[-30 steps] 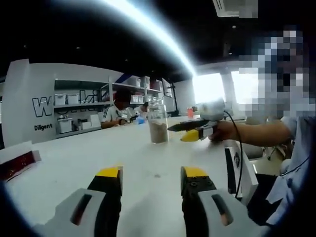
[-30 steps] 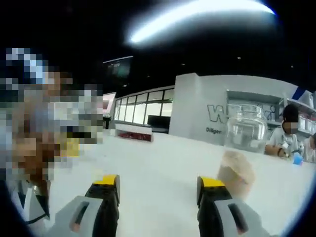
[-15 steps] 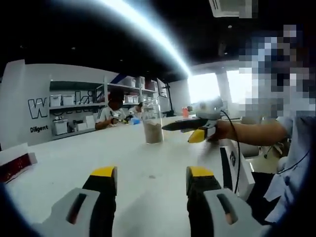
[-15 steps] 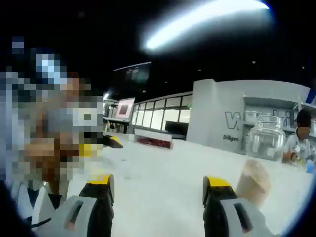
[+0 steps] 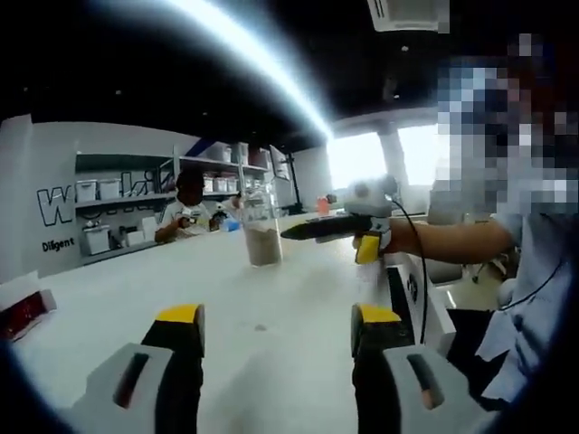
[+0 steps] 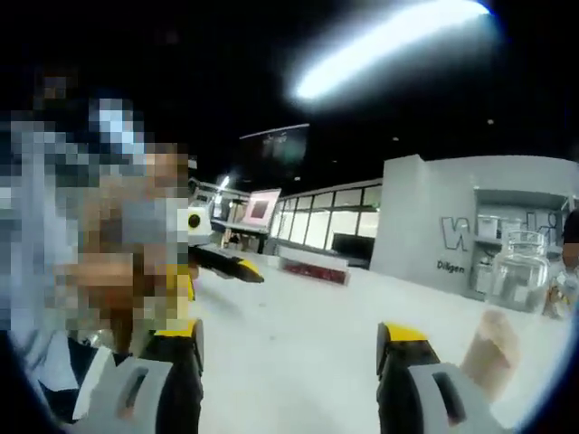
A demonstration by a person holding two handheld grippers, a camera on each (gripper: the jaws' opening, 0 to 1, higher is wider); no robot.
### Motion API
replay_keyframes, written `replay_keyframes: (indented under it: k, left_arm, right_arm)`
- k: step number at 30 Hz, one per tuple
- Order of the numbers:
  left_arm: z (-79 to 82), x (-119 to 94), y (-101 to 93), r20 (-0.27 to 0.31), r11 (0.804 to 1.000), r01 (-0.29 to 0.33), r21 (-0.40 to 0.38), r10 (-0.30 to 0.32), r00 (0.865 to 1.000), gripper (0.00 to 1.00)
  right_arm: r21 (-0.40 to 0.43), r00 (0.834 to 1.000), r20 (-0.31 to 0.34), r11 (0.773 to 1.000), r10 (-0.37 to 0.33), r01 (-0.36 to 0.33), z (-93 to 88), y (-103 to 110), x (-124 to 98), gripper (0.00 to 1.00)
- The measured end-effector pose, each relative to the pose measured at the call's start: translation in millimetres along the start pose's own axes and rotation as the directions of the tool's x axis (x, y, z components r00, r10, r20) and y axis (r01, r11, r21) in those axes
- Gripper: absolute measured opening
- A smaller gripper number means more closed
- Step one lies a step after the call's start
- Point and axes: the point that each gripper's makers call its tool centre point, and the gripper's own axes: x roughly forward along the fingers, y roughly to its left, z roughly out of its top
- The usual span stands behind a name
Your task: Tear open the coffee pouch, take out the coffee, and pour the coffee from the pouch into the cup
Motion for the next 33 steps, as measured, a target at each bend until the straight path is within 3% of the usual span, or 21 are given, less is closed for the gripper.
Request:
replay_keyframes:
  k: [5, 15, 20, 24, 33]
  left_arm:
    - [2.3, 0.1, -2.8, 0.011, 1.0, 0.01, -0.002, -0.01, 1.0, 0.74]
    - [5.2, 1.6, -10.9, 0.024, 0.998, 0.058, -0.017, -0.057, 0.998, 0.87]
    - [4.8, 2.7, -14.0, 0.021, 0.998, 0.066, -0.015, -0.066, 0.998, 0.9]
    - [6.5, 3.7, -18.4, 0.028, 0.996, 0.09, -0.021, -0.089, 0.996, 0.95]
    - [4.1, 4.4, -19.4, 0.013, 0.995, 0.099, -0.021, -0.098, 0.995, 0.95]
  right_arm:
    - [-0.001, 1.0, -0.001, 1.0, 0.019, -0.019, -0.3, 0.2, 0.9, 0.81]
    - [-0.01, 0.998, 0.026, 0.999, 0.053, -0.053, 5.8, 7.4, 1.0, 0.95]
    - [-0.01, 0.996, 0.031, 0.997, 0.079, -0.079, 7.6, 12.8, 1.2, 0.95]
    - [-0.01, 0.99, 0.039, 0.991, 0.136, -0.136, 11.0, 29.0, 2.1, 0.95]
    - [-0.017, 0.988, 0.039, 0.989, 0.147, -0.147, 11.3, 32.8, 1.6, 0.95]
